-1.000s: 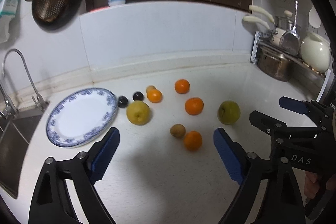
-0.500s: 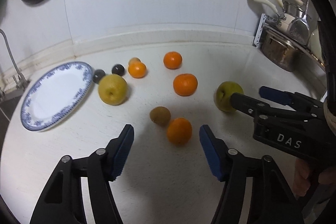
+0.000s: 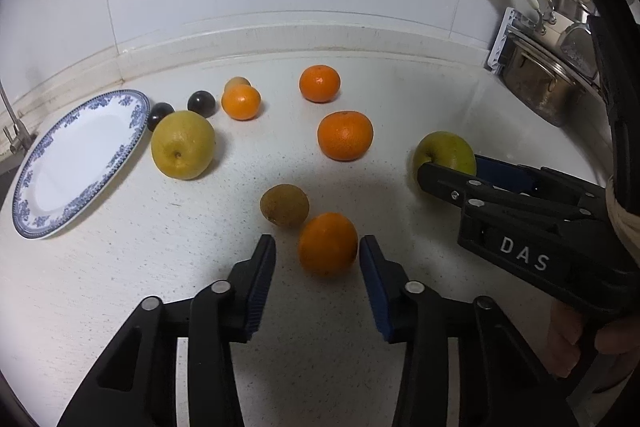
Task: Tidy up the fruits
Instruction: 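Close the left gripper on a tangerine while the right gripper grasps the large green pear, then carry the tangerine and green pear over the blue-patterned plate with both grippers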
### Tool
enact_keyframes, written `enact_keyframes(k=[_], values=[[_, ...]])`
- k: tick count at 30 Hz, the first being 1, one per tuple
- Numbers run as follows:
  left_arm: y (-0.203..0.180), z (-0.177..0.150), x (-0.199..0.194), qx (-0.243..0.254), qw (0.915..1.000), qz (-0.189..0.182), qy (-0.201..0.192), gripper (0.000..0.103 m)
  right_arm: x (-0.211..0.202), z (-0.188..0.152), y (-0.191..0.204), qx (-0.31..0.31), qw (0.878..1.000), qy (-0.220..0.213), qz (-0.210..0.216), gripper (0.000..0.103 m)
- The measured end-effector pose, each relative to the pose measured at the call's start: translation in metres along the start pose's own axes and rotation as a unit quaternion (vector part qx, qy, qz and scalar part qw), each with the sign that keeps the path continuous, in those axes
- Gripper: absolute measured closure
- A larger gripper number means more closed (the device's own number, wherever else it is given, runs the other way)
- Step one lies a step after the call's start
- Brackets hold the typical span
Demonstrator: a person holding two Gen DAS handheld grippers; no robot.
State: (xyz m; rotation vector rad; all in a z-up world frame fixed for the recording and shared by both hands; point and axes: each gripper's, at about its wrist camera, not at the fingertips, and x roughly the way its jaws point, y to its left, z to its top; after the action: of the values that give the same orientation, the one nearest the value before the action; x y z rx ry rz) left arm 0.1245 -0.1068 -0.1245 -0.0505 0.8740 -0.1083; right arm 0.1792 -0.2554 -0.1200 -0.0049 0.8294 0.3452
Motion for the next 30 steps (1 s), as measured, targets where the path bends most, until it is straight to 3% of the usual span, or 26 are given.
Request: enact_keyframes(k=[7,18,30], values=[[0.0,-0.001,0.006,-0.004,0.9998,-0.014,0.011,0.073,0.001,0.0,0.0,-0.006,1.0,0.0,-0.003,0.054],[0.006,0.0,-0.018,0.007,0.9997,-0.019,-0.015,0.073,-0.019,-0.01,0.002,0.005,1.0,-0.01,-0.001,0.054],[0.022,0.002,-0.057,0.017,0.9983,-0.018,-0.053,0.073,-0.052,-0.014,0.031,-0.012,0.999,-0.038,0.004,0.057]])
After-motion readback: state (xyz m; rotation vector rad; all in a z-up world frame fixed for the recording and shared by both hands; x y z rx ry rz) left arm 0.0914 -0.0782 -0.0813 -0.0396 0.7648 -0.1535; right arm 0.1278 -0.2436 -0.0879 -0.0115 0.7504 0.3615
